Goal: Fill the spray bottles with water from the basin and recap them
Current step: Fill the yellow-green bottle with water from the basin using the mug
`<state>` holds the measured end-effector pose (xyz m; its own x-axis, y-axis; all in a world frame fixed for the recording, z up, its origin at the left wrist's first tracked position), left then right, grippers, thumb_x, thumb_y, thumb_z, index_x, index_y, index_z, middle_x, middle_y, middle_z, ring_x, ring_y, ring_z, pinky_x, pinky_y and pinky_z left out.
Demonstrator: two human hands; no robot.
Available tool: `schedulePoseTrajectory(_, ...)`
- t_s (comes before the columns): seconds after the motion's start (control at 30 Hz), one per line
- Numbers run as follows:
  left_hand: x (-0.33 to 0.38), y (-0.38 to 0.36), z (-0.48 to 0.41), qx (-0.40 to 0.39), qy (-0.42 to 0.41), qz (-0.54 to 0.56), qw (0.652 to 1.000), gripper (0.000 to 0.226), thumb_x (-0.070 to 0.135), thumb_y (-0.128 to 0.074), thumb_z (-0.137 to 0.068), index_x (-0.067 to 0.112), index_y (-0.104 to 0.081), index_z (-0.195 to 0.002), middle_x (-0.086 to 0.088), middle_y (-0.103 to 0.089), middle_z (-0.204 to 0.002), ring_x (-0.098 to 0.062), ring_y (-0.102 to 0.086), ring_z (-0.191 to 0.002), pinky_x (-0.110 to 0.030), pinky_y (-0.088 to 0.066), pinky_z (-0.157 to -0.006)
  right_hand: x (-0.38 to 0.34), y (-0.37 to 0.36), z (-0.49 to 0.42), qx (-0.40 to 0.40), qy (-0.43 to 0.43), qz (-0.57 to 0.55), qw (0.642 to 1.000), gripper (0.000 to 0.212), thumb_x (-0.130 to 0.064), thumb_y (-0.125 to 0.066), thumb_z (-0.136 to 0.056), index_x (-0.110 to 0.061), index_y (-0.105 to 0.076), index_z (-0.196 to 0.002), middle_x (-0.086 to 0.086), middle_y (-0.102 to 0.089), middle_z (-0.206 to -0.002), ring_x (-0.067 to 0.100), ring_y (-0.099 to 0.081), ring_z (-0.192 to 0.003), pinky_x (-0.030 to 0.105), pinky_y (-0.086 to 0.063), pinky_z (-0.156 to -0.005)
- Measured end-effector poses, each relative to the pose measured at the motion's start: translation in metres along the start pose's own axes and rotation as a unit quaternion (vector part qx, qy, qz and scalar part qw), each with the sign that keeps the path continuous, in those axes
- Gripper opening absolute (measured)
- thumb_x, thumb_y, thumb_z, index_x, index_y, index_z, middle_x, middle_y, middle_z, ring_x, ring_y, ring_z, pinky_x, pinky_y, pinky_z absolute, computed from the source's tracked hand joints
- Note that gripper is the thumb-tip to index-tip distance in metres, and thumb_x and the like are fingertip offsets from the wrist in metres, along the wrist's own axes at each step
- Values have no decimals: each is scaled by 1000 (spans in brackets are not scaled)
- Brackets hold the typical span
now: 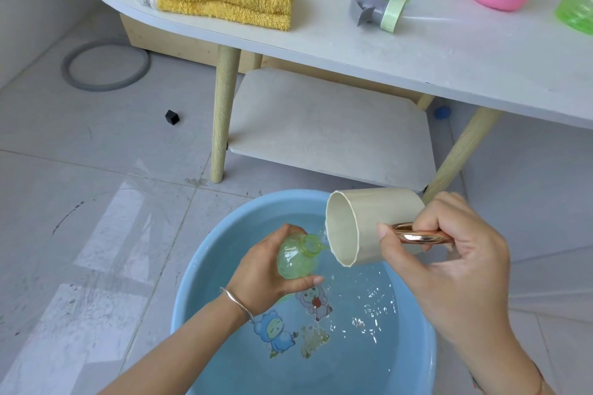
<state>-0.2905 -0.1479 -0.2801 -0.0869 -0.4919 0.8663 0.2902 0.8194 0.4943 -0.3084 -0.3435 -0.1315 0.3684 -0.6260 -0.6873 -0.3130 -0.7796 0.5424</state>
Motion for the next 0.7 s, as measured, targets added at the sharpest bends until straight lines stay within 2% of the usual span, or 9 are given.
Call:
schedulePoseTrajectory(0.13, 0, -1, -1, 0, 2, 1, 1000, 65, 73, -68, -62, 37, -48, -112, 26, -59, -107, 0, -58, -103, -31, -49, -90, -3, -1, 0, -2, 18, 10, 1000, 39, -26, -68, -74, -16, -35, -56, -10, -35, -58, 12, -38, -62, 19, -29, -58)
schedulePoseTrajectory(0.43, 1, -3, -1, 1, -1, 1, 1000, 63, 72, -69, -61, 39, -46, -110, 25, -59, -107, 0, -58, -102, -31, -49, -89, -8, -7, 2, -6, 59, 36, 998, 39, -25, -67, -75, -14, -35, -55, -3, -38, -56, 14, -36, -61, 23, -30, -60)
schedulePoseTrajectory(0.7, 1, -2, 0, -3, 0, 4, 1000, 65, 72, -69, -62, 37, -47, -112, 25, -59, -108, 1, -58, -103, -31, -49, -90, -7, -8, 3, -5, 55, 30, 998, 39, -25, -68, -75, -12, -37, -55, -1, -39, -56, 17, -37, -60, 25, -31, -59)
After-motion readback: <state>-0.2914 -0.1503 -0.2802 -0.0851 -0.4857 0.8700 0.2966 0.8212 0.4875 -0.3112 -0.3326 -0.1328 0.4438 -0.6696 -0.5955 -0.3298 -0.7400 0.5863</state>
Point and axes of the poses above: each hand's wrist, its own z-axis away from the middle knuckle, its own y-axis out of the back of the hand, x = y × z, the point moved 1 cm from there along -z, towards the middle knuckle
